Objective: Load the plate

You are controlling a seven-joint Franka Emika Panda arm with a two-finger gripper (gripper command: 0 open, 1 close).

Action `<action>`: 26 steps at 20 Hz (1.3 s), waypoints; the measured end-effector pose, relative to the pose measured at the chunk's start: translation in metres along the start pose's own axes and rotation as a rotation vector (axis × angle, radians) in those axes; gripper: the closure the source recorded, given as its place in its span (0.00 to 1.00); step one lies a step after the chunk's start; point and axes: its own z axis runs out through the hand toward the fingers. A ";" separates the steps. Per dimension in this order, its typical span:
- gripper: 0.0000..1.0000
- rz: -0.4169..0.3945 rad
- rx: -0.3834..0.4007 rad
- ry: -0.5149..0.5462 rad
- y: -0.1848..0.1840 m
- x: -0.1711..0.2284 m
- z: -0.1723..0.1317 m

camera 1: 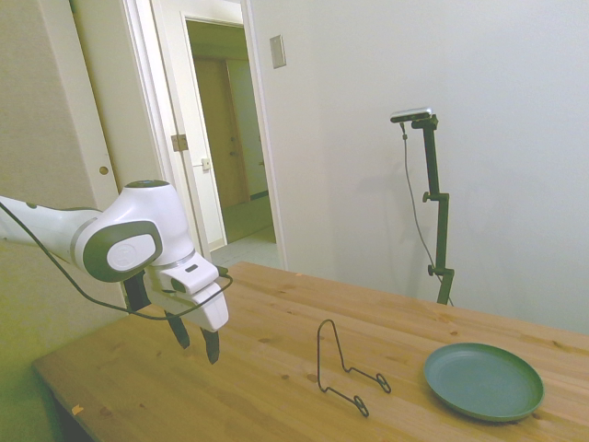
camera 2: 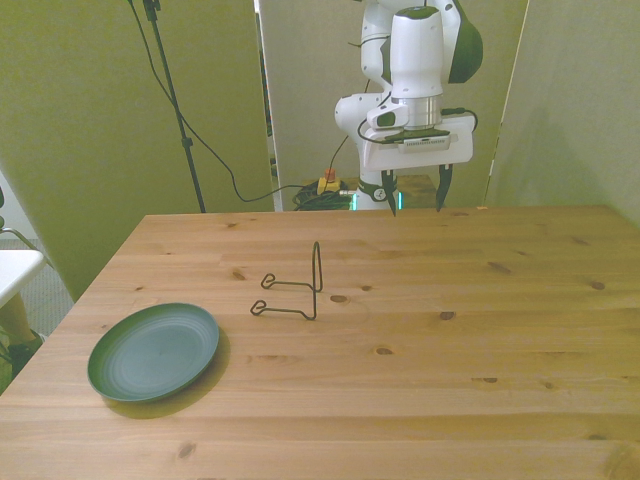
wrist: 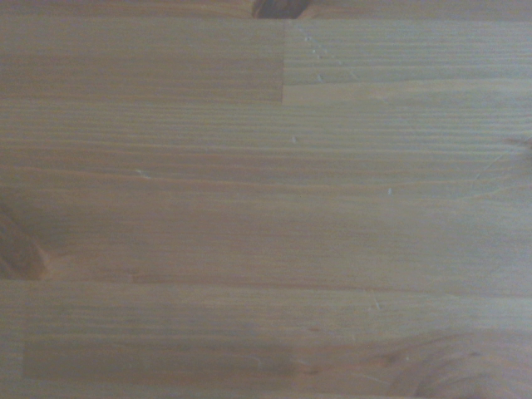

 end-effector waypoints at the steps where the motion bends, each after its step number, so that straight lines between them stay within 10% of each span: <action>1: 0.00 0.000 0.000 -0.001 0.000 0.000 0.000; 17: 0.00 0.192 -0.059 0.210 0.094 0.161 -0.110; 26: 0.00 0.248 -0.114 0.230 0.076 0.292 -0.079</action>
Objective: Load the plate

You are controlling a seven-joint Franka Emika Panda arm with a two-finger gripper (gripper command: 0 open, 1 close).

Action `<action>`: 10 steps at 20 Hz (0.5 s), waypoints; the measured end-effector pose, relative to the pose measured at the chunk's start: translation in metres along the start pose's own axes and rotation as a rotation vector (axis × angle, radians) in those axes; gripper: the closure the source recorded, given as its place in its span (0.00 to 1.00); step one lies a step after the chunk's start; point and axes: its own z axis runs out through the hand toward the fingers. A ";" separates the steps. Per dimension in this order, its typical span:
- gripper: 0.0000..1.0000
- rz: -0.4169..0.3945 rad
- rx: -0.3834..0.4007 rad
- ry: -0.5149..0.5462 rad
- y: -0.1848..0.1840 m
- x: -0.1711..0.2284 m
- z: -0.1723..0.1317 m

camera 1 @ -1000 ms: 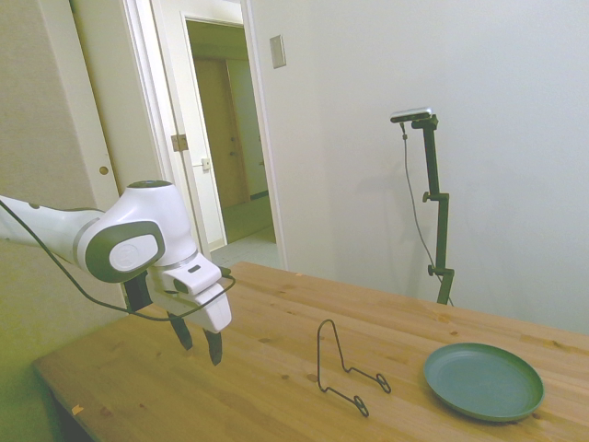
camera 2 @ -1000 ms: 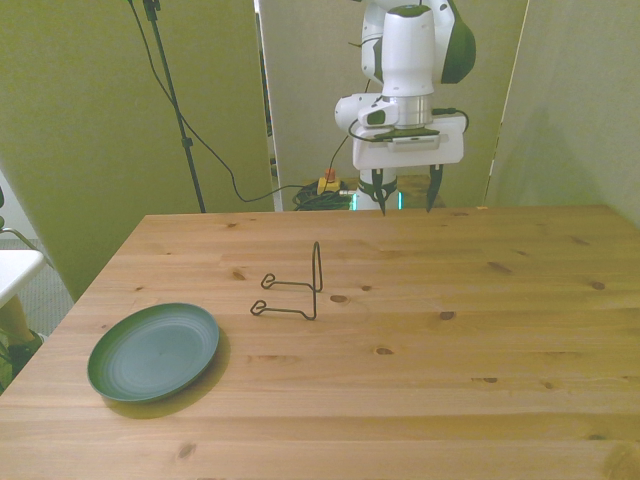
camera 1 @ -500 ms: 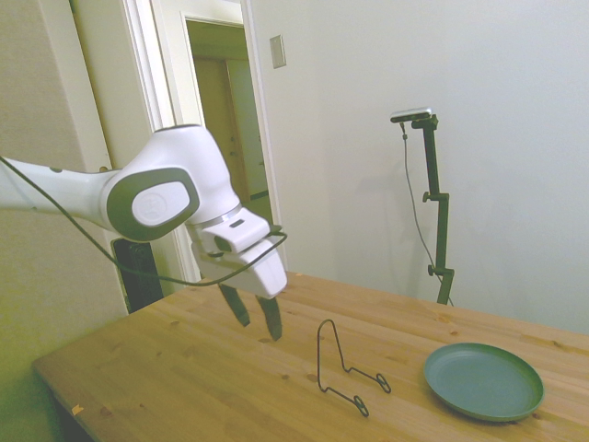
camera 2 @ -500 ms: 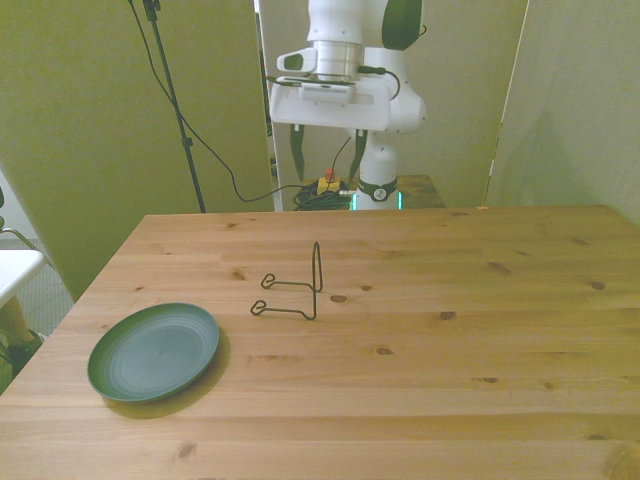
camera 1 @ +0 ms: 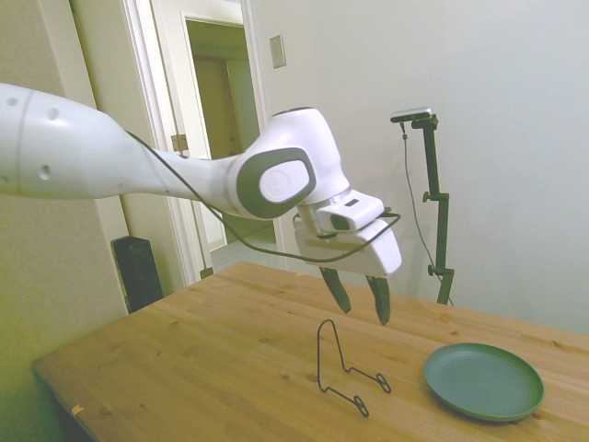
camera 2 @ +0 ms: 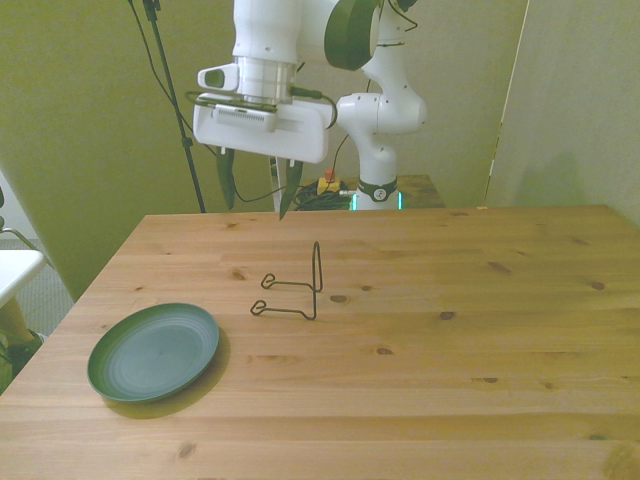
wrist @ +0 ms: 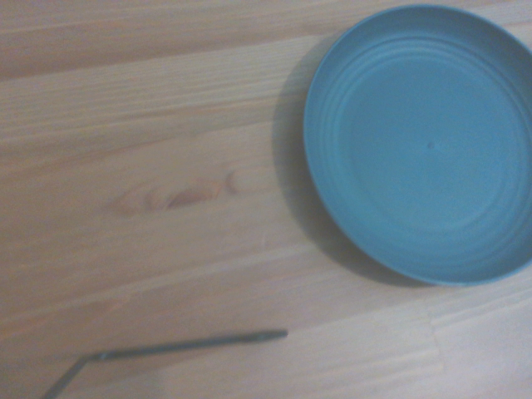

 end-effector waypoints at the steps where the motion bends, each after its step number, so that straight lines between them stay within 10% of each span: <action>1: 0.00 -0.001 -0.007 0.002 -0.007 0.008 0.006; 10: 0.00 -0.011 -0.062 0.021 -0.070 0.029 0.041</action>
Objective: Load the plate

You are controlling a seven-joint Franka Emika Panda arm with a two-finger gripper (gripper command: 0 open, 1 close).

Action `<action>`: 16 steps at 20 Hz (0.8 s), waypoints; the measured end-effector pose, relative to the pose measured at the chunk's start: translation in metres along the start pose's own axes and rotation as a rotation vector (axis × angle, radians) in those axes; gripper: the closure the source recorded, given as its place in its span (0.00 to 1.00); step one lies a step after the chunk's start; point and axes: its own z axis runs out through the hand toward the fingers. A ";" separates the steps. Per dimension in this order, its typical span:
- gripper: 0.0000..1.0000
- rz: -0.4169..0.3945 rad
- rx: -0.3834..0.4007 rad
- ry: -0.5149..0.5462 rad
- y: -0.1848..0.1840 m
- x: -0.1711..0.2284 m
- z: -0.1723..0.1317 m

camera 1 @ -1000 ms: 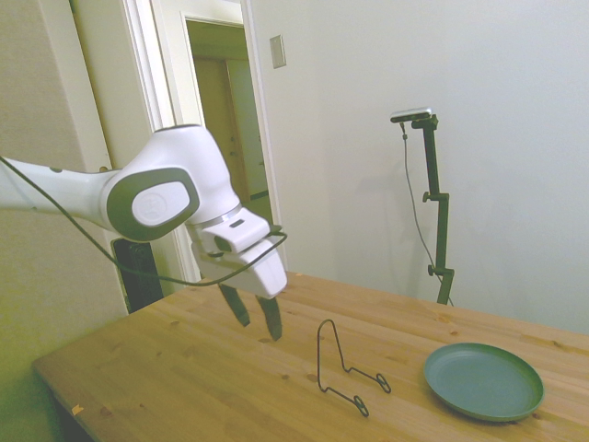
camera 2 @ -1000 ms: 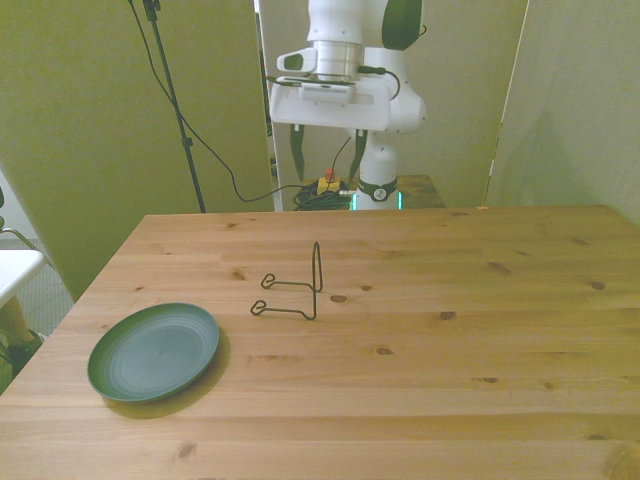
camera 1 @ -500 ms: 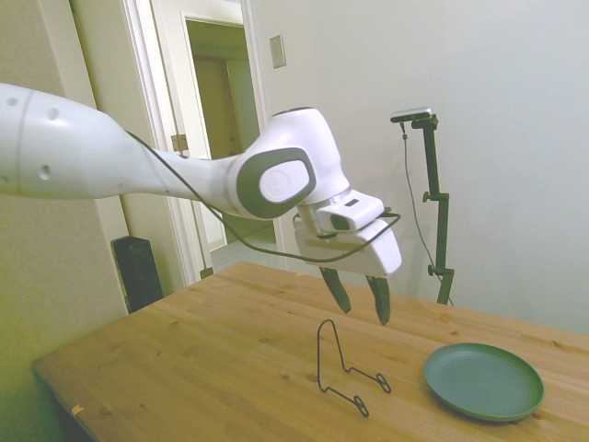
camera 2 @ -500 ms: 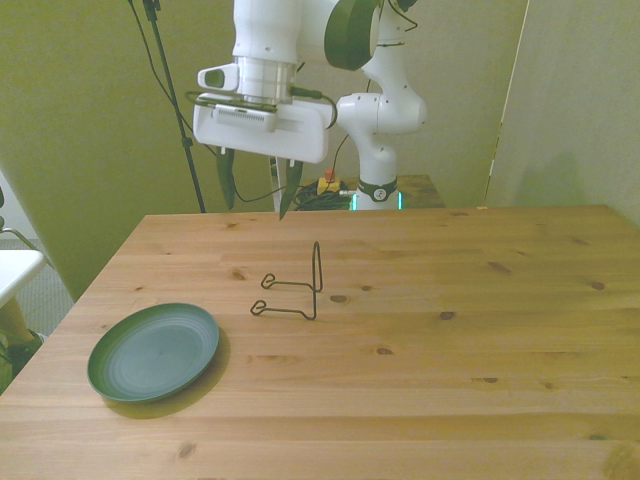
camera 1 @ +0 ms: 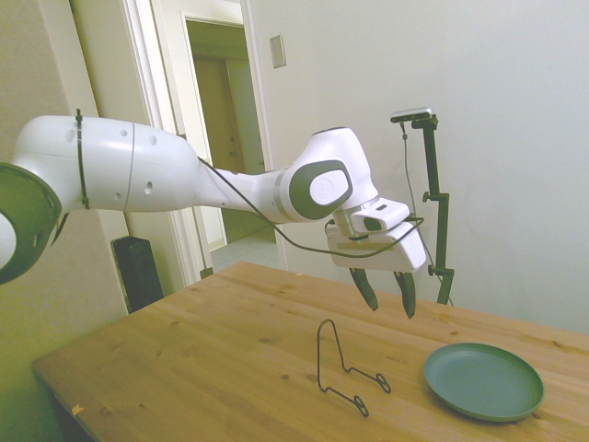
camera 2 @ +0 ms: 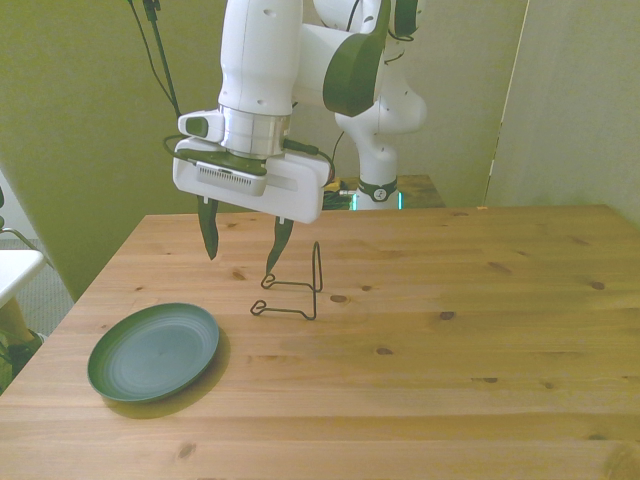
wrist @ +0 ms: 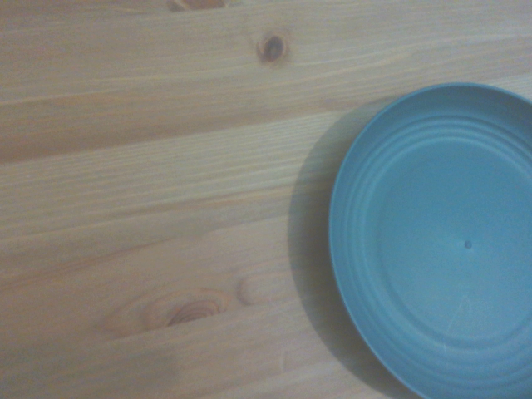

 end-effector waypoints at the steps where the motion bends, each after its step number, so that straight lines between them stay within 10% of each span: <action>1: 0.00 0.012 0.002 0.011 0.006 0.006 -0.006; 16: 0.00 0.060 -0.107 0.081 -0.004 0.009 0.072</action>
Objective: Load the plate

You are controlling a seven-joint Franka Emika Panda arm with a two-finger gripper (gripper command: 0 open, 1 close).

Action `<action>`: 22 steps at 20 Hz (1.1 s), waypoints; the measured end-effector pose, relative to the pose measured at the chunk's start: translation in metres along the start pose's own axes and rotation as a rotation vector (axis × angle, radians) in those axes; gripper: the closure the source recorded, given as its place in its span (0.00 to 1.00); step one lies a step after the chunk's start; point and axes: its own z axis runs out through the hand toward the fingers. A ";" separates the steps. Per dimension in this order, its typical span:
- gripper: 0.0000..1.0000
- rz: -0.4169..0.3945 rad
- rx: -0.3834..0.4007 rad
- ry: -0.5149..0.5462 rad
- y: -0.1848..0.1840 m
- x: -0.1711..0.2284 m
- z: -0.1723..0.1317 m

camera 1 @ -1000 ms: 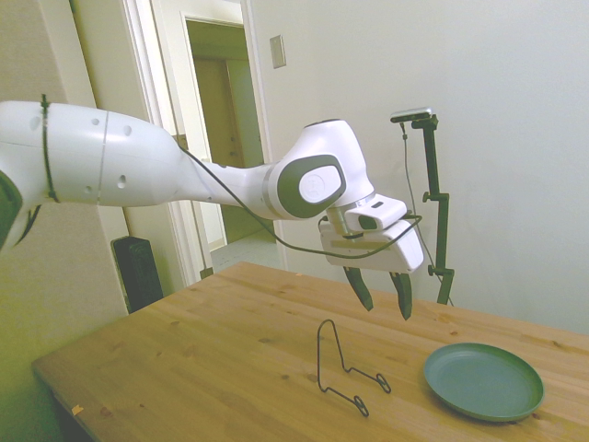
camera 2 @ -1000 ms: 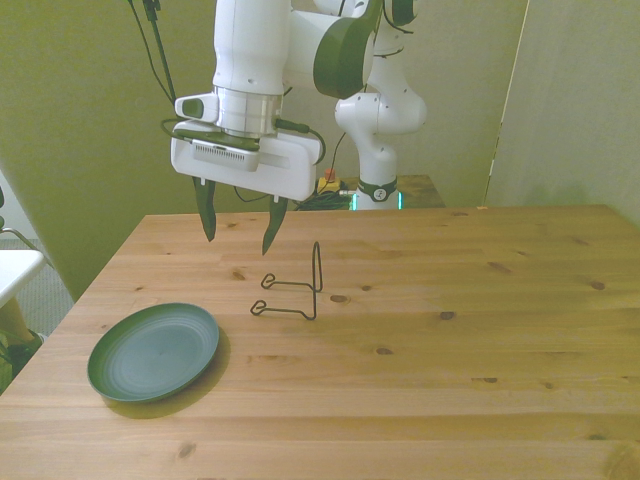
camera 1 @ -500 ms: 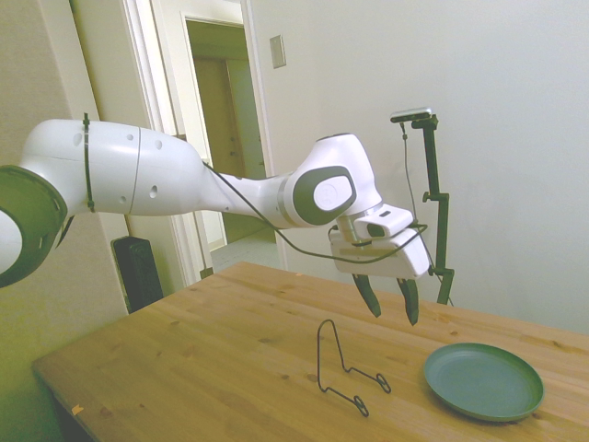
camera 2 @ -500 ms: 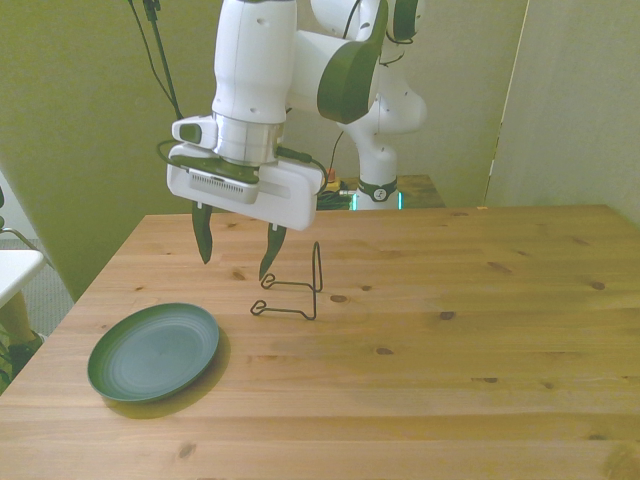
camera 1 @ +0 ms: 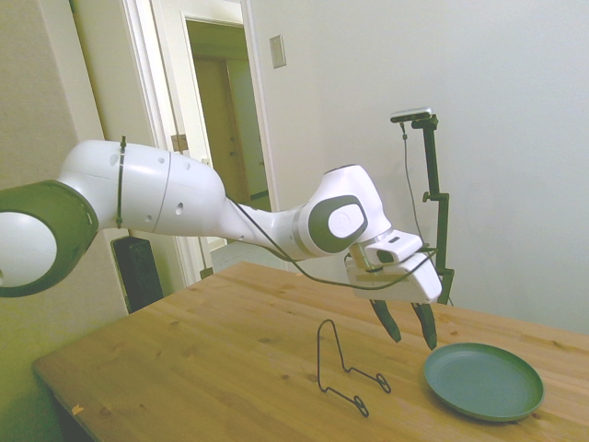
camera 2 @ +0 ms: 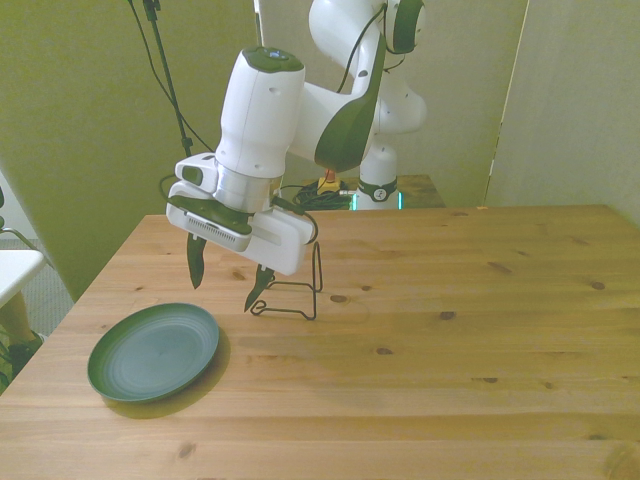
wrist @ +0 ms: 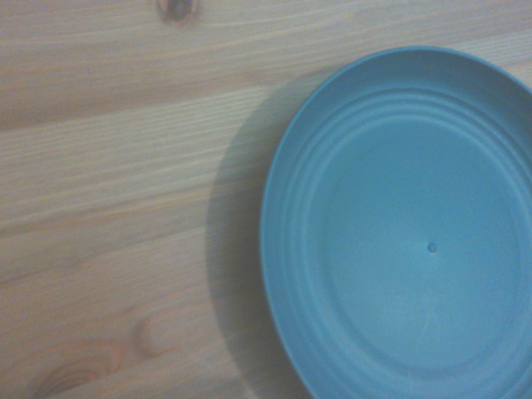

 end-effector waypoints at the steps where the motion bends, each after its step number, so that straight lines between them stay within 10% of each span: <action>1: 0.00 0.000 -0.005 0.007 -0.003 0.003 0.005; 22: 0.00 -0.055 -0.100 0.026 -0.052 0.023 0.061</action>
